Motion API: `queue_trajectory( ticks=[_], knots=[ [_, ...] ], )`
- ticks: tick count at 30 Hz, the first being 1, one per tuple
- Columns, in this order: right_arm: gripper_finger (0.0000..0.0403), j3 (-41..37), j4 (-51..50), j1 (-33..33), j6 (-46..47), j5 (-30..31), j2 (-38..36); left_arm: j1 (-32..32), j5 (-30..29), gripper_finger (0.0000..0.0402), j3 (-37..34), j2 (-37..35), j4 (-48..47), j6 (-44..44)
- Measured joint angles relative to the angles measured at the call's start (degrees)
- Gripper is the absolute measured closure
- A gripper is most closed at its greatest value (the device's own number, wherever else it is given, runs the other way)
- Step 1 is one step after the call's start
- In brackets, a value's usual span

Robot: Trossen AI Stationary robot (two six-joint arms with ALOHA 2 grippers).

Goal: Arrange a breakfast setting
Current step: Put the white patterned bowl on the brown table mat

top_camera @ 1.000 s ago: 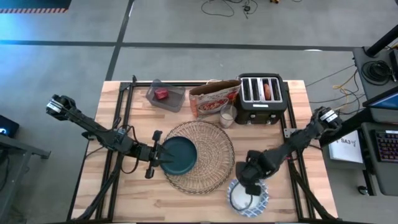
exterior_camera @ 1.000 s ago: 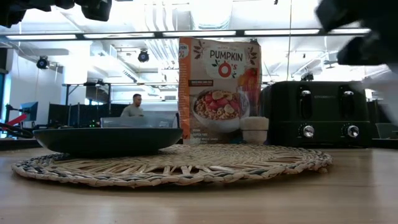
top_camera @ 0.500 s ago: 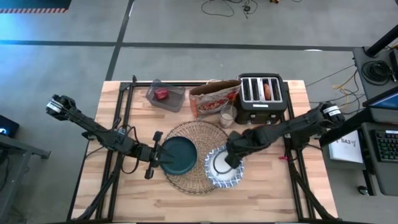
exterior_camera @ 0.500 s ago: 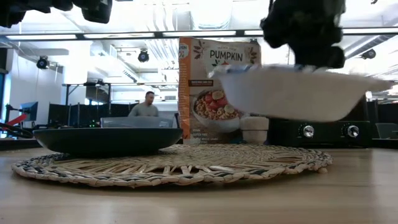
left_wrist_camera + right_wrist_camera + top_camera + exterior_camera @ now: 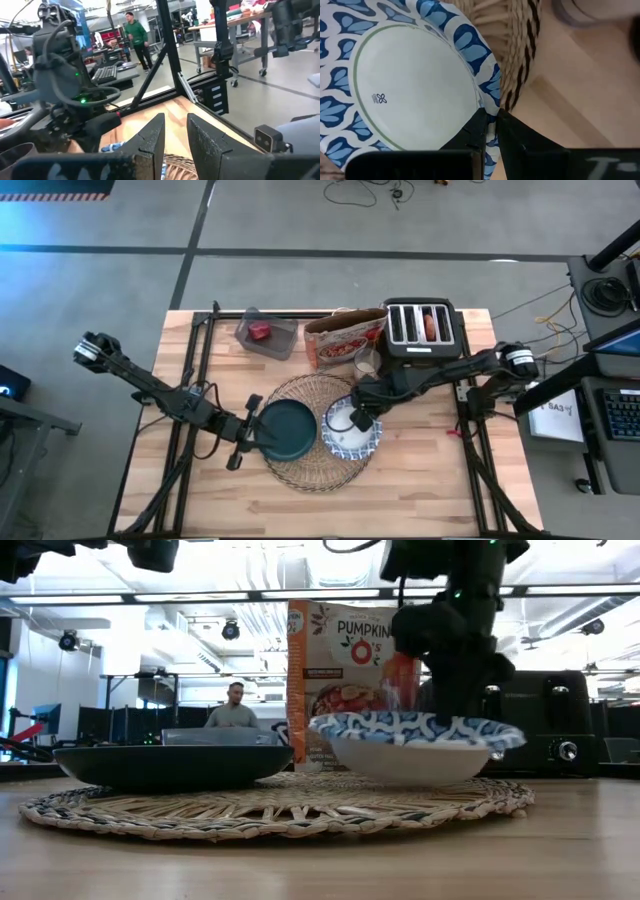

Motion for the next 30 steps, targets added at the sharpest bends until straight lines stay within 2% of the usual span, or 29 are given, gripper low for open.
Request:
queue_trajectory(
  ticks=[18, 30],
  knots=[
    [0.0374, 0.00, 2.39, -1.82, -4.12, 1.43, 0.55, 0.00, 1.33, 0.0335, 0.00, -1.07, -2.38, -0.98],
    [0.0296, 0.00, 2.43, -1.83, -6.19, 0.26, 0.47, 0.00, 1.33, 0.0335, 0.00, -1.13, -2.38, -0.98]
  ],
)
